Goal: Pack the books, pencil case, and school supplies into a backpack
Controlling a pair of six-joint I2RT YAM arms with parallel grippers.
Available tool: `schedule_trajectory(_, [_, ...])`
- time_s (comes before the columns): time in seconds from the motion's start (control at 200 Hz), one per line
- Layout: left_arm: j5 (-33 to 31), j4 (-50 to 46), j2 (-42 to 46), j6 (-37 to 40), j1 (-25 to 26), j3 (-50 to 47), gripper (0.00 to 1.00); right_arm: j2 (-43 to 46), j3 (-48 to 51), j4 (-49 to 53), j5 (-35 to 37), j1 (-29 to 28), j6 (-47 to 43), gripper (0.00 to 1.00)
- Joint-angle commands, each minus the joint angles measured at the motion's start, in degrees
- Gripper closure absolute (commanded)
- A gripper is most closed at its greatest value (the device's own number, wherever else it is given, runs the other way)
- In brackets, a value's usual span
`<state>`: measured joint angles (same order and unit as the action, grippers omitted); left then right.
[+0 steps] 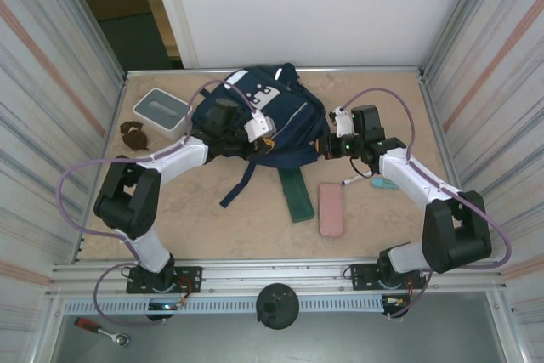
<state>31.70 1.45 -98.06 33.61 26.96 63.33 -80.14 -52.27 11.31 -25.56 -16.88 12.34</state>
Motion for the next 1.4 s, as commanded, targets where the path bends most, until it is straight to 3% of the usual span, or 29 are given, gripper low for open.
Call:
schedule_trajectory(0.0, [-2.22, -1.76, -0.68, 0.90, 1.15, 2.94, 0.58, -0.30, -0.60, -0.06, -1.24, -0.76, 2.31, 1.00])
schedule_trajectory(0.195, [-4.67, -4.60, -4.14, 3.43, 6.21, 7.07, 0.51, -0.55, -0.68, -0.84, -1.40, -1.61, 3.69, 1.00])
schedule_trajectory(0.536, [-4.54, -8.79, -11.23, 4.13, 11.39, 14.20, 0.50, -0.38, 0.06, -2.38, -1.81, -1.97, 4.99, 1.00])
schedule_trajectory(0.621, [-5.12, -8.87, -12.33, 3.99, 11.50, 14.95, 0.56, -0.68, 0.69, -3.32, -2.24, -2.01, 5.37, 1.00])
schedule_trajectory(0.842, [-1.69, -10.96, -12.15, 2.71, 11.34, 16.37, 1.00, -3.47, 3.73, -9.40, -4.20, -1.53, 7.92, 1.00])
schedule_trajectory(1.017, [2.11, -8.67, -10.40, 1.09, 11.16, 14.71, 1.00, -7.02, 5.95, -15.79, -5.59, -1.72, 10.81, 0.98])
schedule_trajectory(1.393, [1.17, -8.75, -9.82, 1.29, 11.10, 13.99, 1.00, -10.54, 7.18, -19.40, -6.01, -2.14, 11.81, 0.91])
